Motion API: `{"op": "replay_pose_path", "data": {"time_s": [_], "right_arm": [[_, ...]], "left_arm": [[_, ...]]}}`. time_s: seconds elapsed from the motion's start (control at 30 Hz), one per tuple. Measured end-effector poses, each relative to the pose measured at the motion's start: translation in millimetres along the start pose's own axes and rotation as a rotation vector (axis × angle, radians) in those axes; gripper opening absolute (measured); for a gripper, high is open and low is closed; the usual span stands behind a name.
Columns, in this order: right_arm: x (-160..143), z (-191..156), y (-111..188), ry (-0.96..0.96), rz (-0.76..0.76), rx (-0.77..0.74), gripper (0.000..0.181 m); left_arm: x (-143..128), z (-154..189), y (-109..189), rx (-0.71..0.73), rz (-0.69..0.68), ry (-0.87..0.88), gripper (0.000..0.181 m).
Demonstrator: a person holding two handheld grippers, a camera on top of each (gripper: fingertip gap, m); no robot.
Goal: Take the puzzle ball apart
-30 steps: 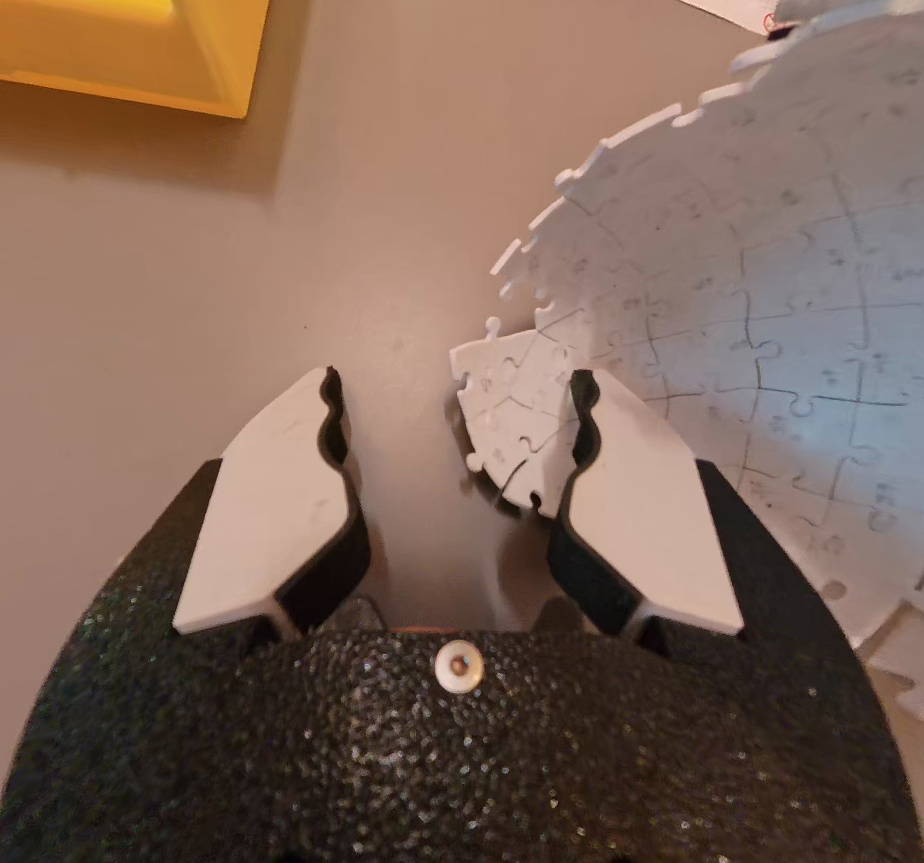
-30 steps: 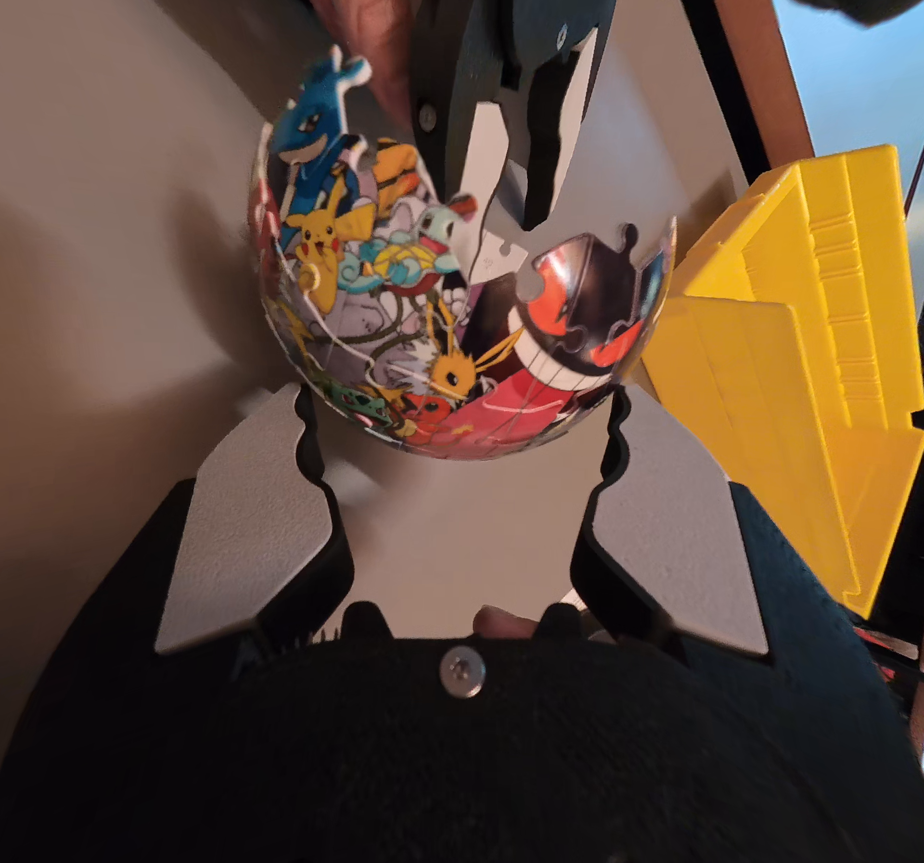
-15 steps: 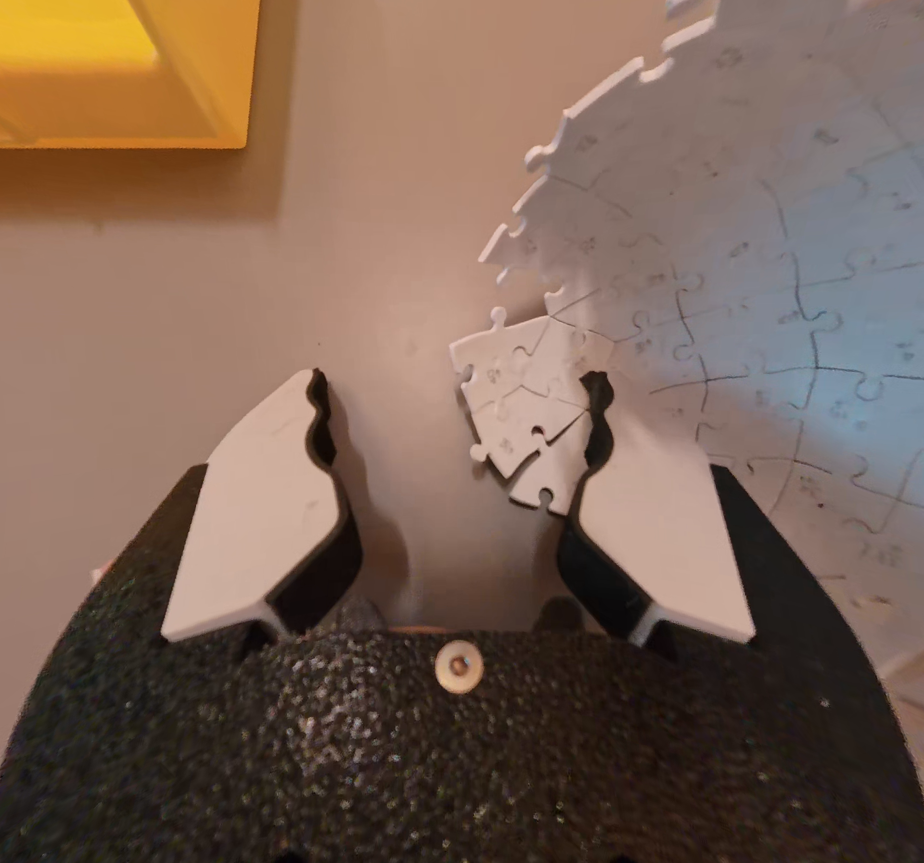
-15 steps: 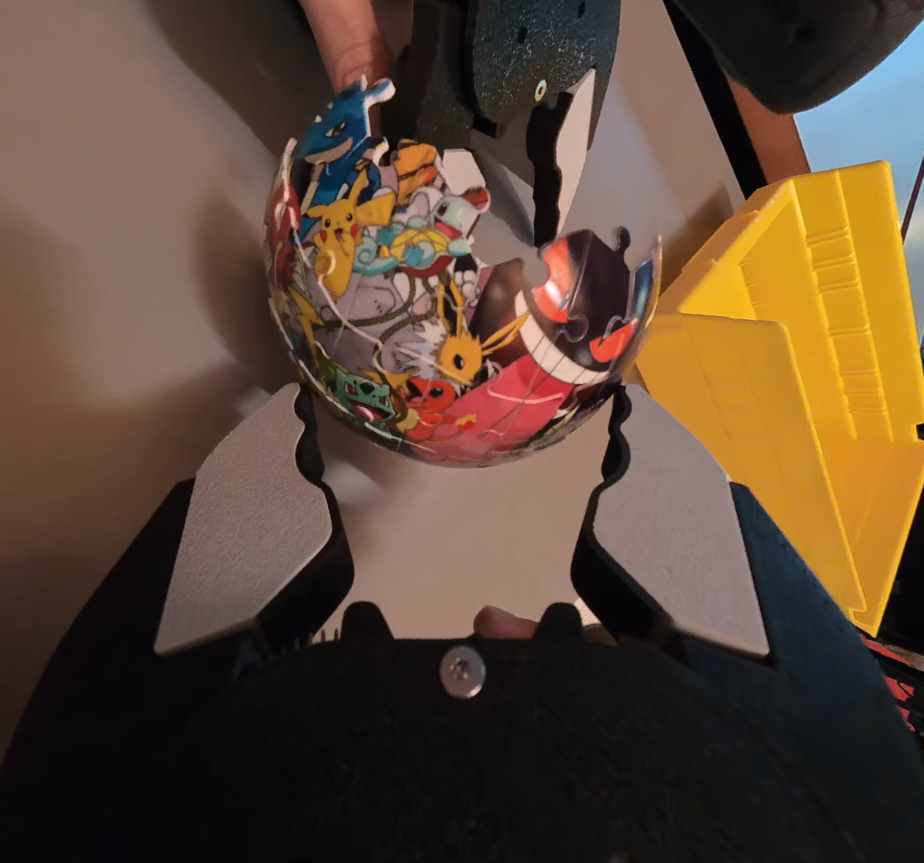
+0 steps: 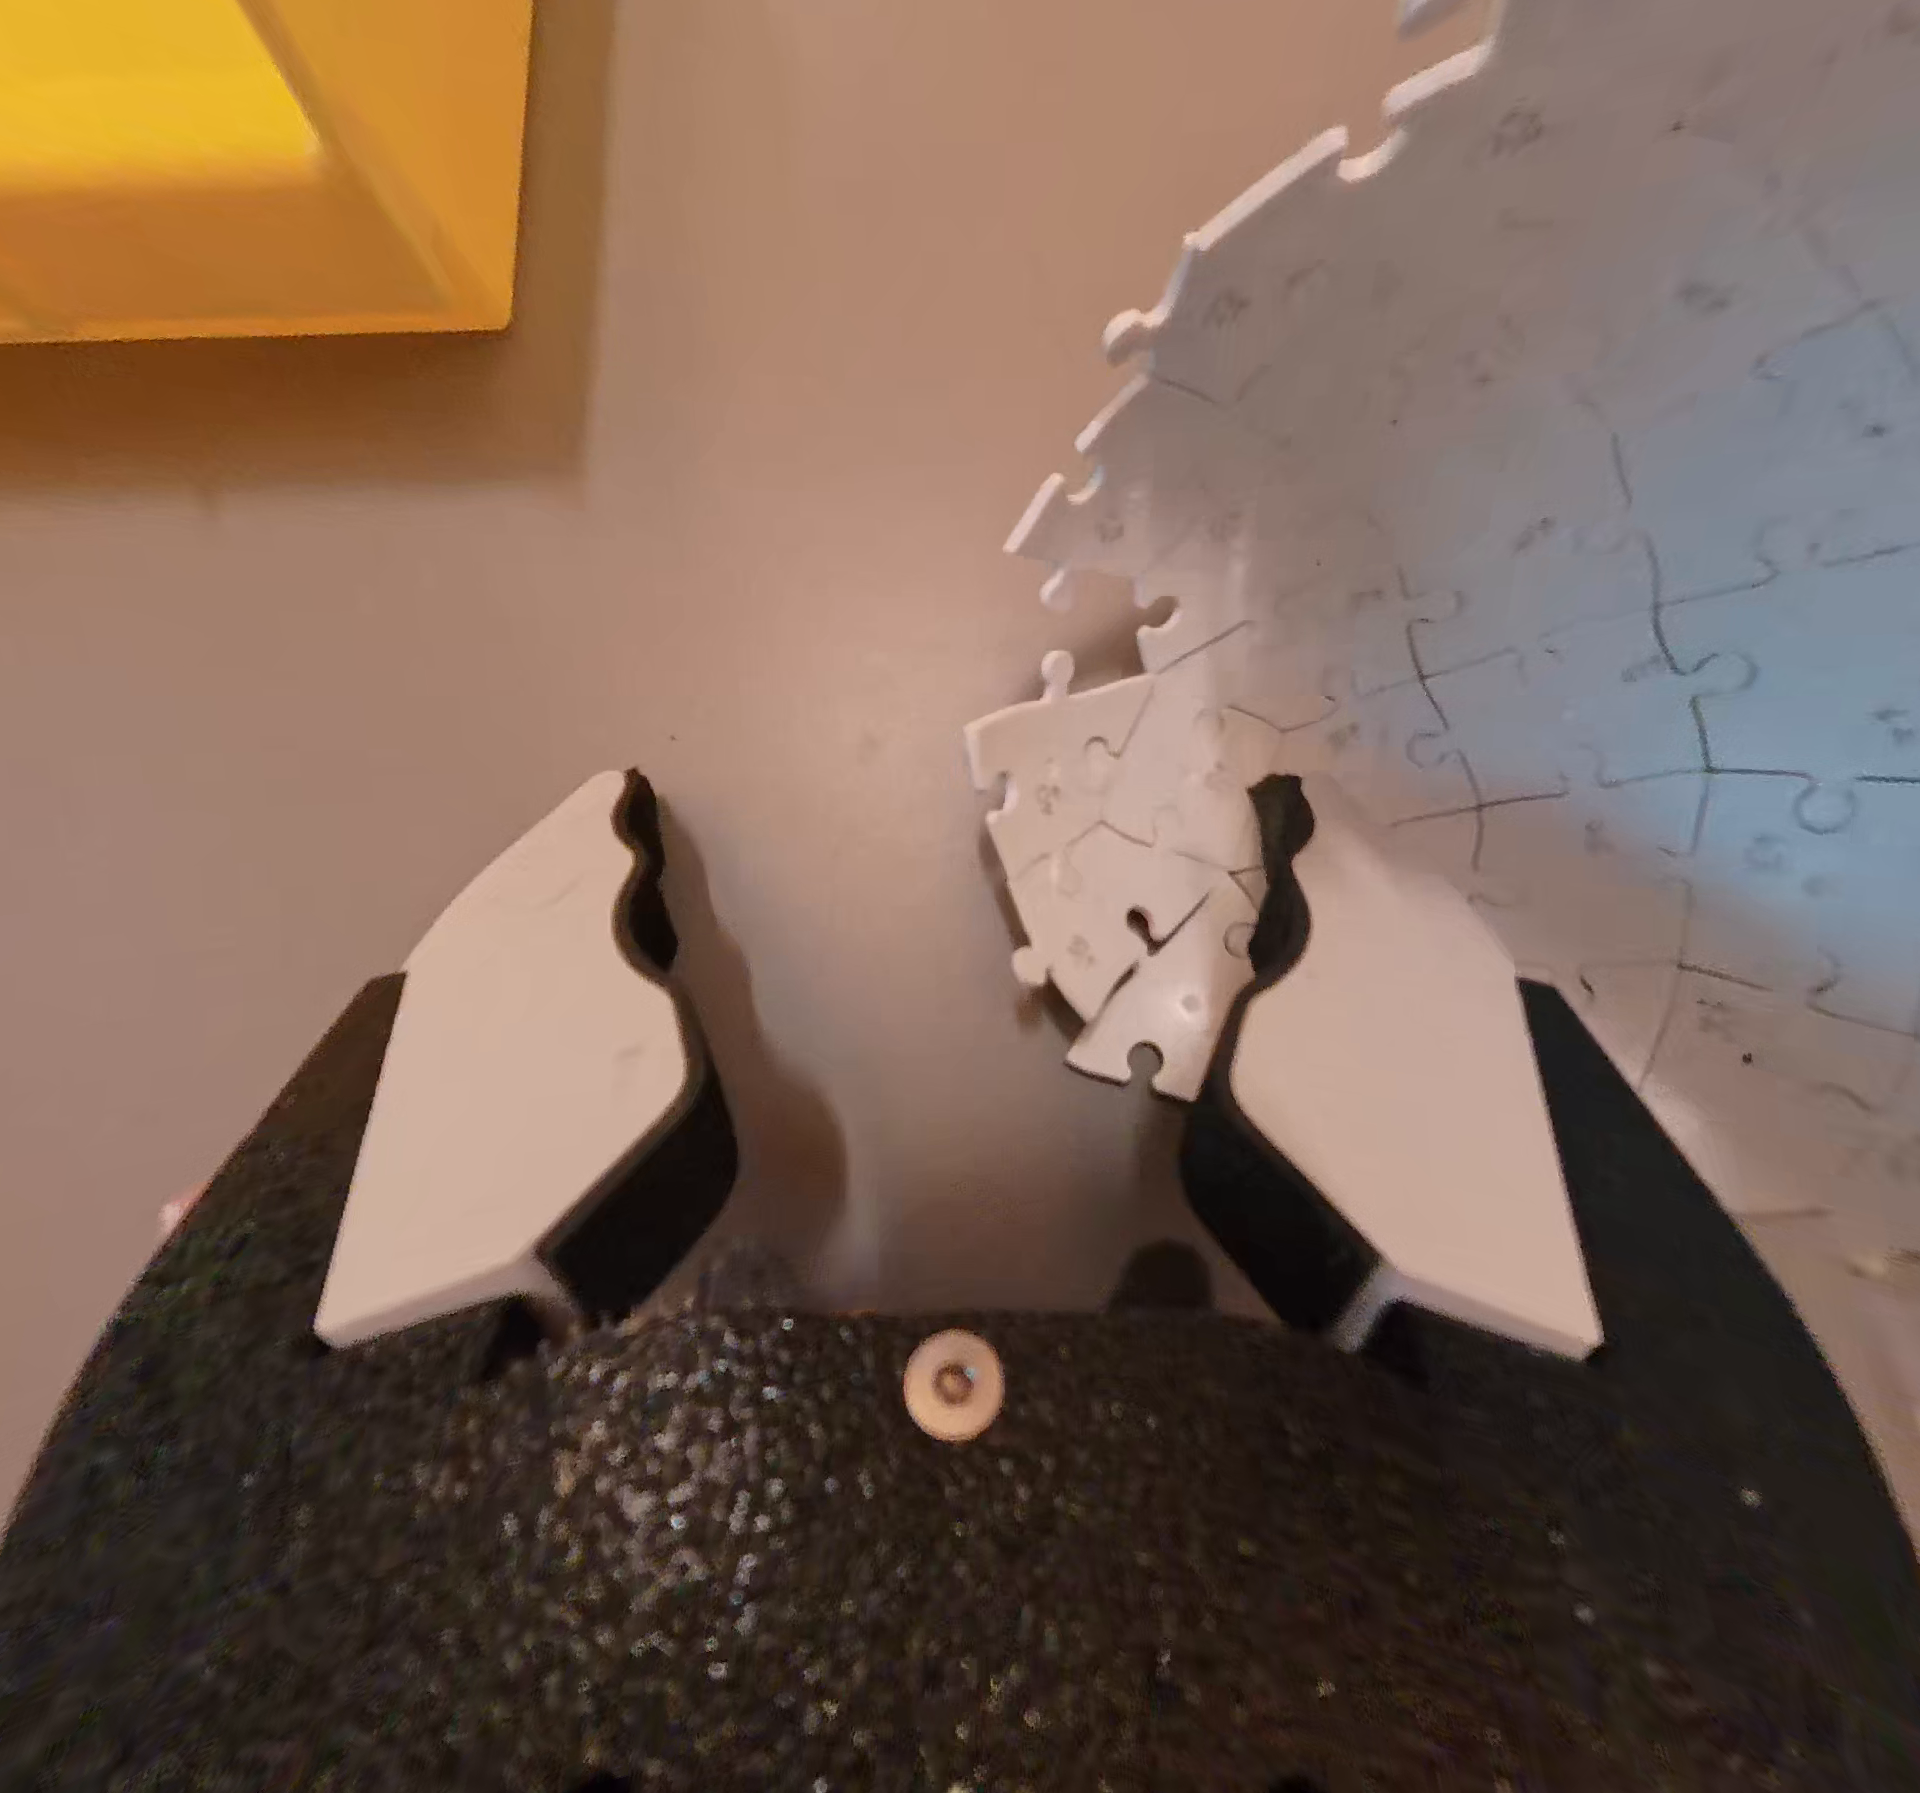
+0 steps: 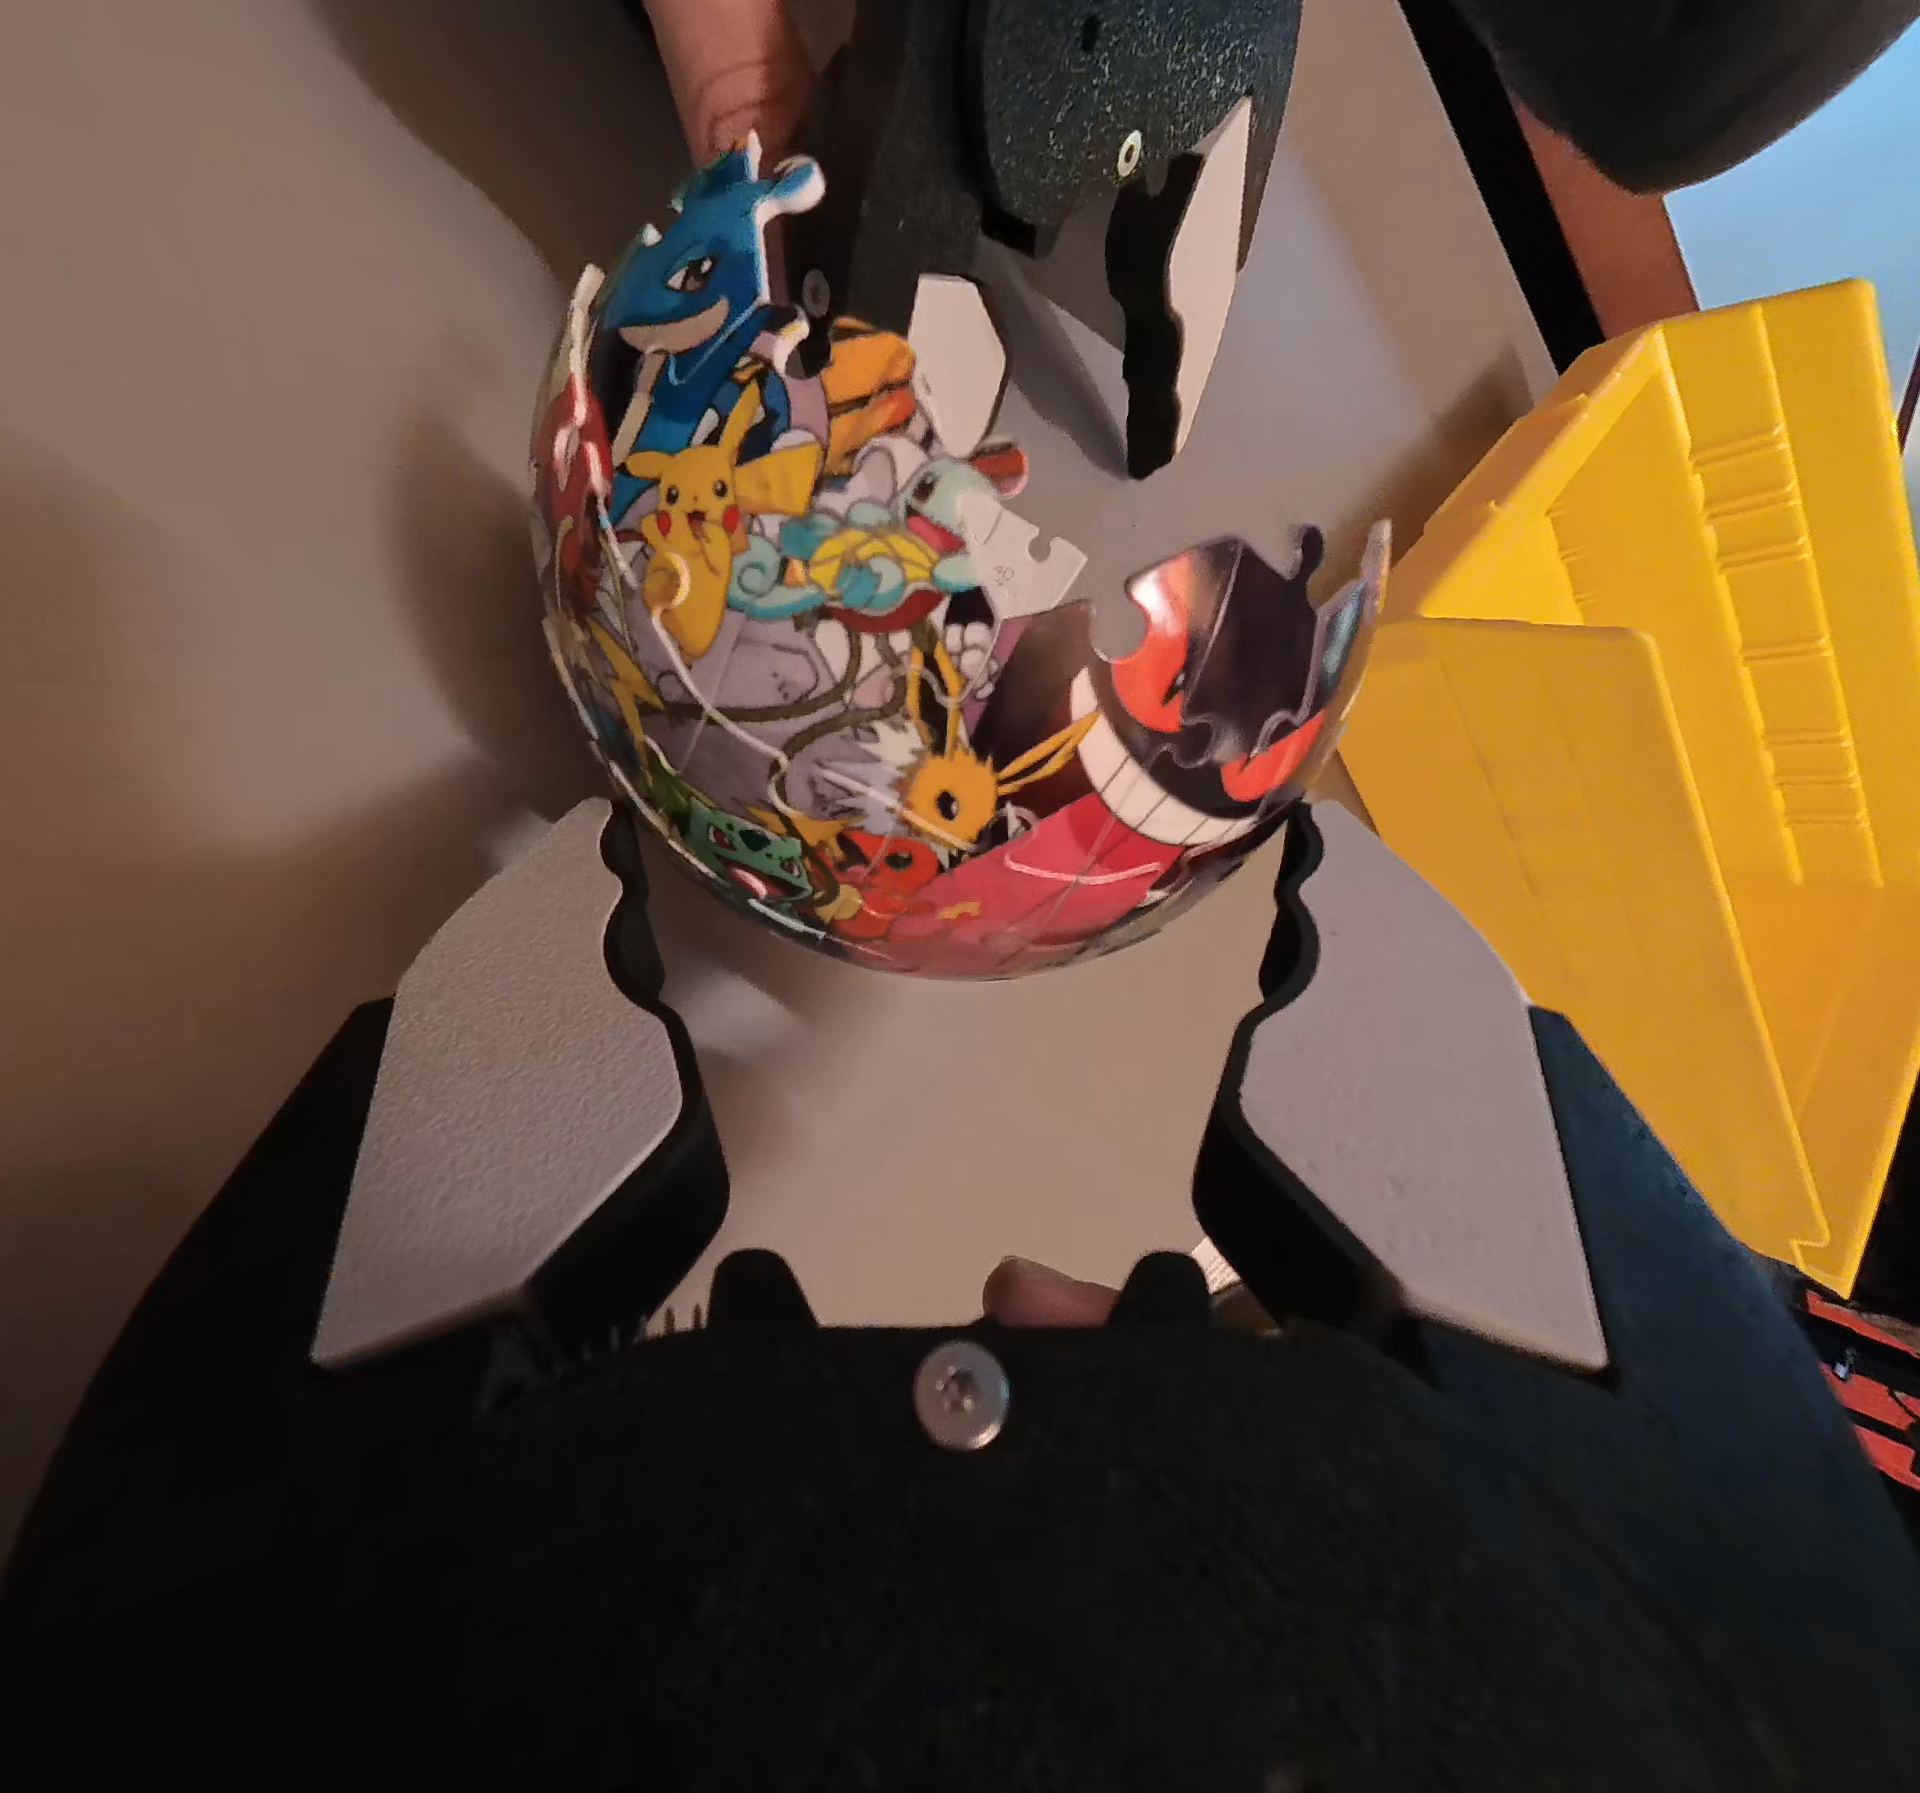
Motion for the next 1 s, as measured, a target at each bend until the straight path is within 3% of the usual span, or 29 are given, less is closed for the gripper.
{"op": "replay_pose_path", "data": {"time_s": [0.07, 0.2, 0.37, 0.63, 1.0], "right_arm": [[-0.3, -0.1, 0.4, 0.006, -0.003, -0.004, 0.115], [-0.9, -0.2, 1.1, 0.011, -0.013, -0.010, 0.114], [1.3, 1.9, 3.6, 0.025, -0.014, -0.030, 0.114], [5.3, 0.7, 3.6, 0.054, -0.028, -0.039, 0.114], [23.9, 0.4, 1.5, 0.113, -0.009, -0.048, 0.113]], "left_arm": [[-0.1, -1.1, 0.0, 0.005, -0.003, 0.004, 0.112], [5.1, 1.9, 5.0, -0.050, 0.037, 0.067, 0.103], [18.1, -12.1, 33.0, -0.059, 0.119, 0.149, 0.099], [-16.3, -21.2, 39.9, 0.027, -0.096, 0.053, 0.098], [-21.9, -13.7, 29.1, 0.038, -0.144, 0.018, 0.098]]}}
Point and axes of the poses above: each gripper's, where its closed fingertips meet, y back along the fingers, x out of its top, z = x × y across the jaws, the point moved 2 cm from there along y, back along the fingers, and after that the axes turned 2 degrees about y, right-handed, at the moved point
